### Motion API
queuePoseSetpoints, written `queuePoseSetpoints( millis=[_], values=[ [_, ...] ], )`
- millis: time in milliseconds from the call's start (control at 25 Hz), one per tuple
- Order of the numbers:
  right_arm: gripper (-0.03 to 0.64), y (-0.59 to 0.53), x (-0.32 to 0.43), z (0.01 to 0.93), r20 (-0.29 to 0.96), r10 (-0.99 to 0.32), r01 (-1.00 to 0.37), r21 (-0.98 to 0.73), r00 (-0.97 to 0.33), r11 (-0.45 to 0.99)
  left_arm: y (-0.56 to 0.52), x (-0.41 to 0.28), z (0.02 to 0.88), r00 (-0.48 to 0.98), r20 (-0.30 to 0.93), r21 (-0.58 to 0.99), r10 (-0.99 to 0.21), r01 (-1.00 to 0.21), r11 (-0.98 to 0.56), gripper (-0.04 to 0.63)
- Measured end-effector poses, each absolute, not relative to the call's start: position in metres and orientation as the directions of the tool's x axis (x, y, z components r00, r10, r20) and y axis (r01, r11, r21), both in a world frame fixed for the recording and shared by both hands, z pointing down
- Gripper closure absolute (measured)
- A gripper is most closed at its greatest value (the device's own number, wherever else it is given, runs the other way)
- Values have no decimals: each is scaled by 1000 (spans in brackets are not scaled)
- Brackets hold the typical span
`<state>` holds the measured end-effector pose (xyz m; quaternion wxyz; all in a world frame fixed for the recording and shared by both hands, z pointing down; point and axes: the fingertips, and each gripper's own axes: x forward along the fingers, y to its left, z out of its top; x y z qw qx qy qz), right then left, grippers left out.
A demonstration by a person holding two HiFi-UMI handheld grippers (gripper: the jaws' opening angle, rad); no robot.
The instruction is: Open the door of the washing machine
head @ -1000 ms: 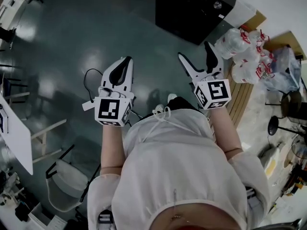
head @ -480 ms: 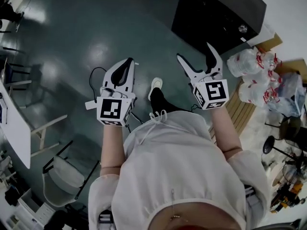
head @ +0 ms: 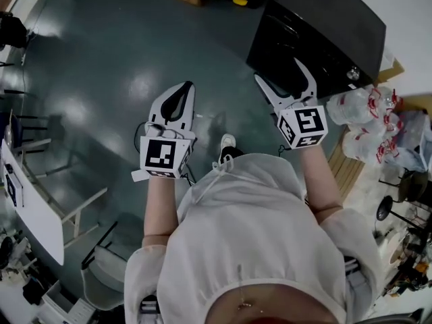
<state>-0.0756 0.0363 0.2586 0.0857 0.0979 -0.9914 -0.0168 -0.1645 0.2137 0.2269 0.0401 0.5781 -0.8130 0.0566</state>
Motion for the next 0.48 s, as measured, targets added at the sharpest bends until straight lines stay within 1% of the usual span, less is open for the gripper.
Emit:
queuePoseSetpoints(
  millis=[280,480],
  values=[
    [210,-13,-113,274,206,-240,-249,-22,-949,968,164,-221,230,-293,140,-46,-946,-956,289,574],
    [212,-41,-129,277,225,-312,-322,-9,-923,947,119,-250,234,-205,160,-43,-965,-979,201,574]
  ],
)
